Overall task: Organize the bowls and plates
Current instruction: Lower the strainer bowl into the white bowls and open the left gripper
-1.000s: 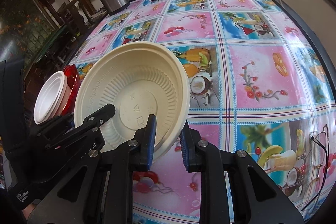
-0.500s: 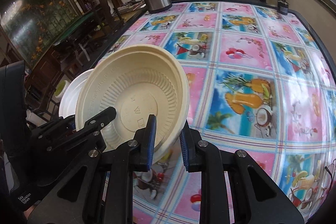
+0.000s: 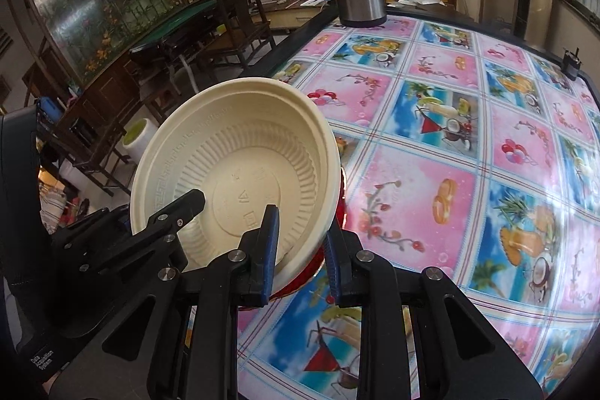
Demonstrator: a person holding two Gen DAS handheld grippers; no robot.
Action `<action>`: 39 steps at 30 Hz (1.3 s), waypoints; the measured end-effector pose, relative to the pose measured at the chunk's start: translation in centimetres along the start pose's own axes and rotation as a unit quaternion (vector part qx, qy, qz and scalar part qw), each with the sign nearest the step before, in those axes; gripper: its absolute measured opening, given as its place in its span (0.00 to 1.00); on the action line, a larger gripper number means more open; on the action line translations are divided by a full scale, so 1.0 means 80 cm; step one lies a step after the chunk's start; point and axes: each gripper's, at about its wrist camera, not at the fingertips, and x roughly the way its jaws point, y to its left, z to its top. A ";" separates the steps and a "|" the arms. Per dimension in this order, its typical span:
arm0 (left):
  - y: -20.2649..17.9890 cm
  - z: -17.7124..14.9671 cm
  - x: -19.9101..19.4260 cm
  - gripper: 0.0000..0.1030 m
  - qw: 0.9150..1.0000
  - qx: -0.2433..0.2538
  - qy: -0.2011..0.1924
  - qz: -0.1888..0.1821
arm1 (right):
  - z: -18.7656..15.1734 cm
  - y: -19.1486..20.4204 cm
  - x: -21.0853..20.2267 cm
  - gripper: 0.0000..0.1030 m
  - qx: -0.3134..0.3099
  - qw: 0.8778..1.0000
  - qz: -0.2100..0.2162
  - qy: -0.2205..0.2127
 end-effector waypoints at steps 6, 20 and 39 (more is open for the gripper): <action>0.015 -0.001 0.016 0.22 1.000 -0.012 0.010 0.006 | 0.002 0.016 0.022 0.23 -0.010 1.000 0.001 0.014; 0.025 -0.003 0.033 0.22 1.000 -0.012 0.010 0.022 | 0.005 0.019 0.056 0.23 -0.014 0.999 -0.005 0.039; 0.034 -0.004 0.016 0.42 0.999 -0.030 -0.023 0.009 | 0.003 -0.008 0.032 0.35 0.036 0.999 0.015 0.013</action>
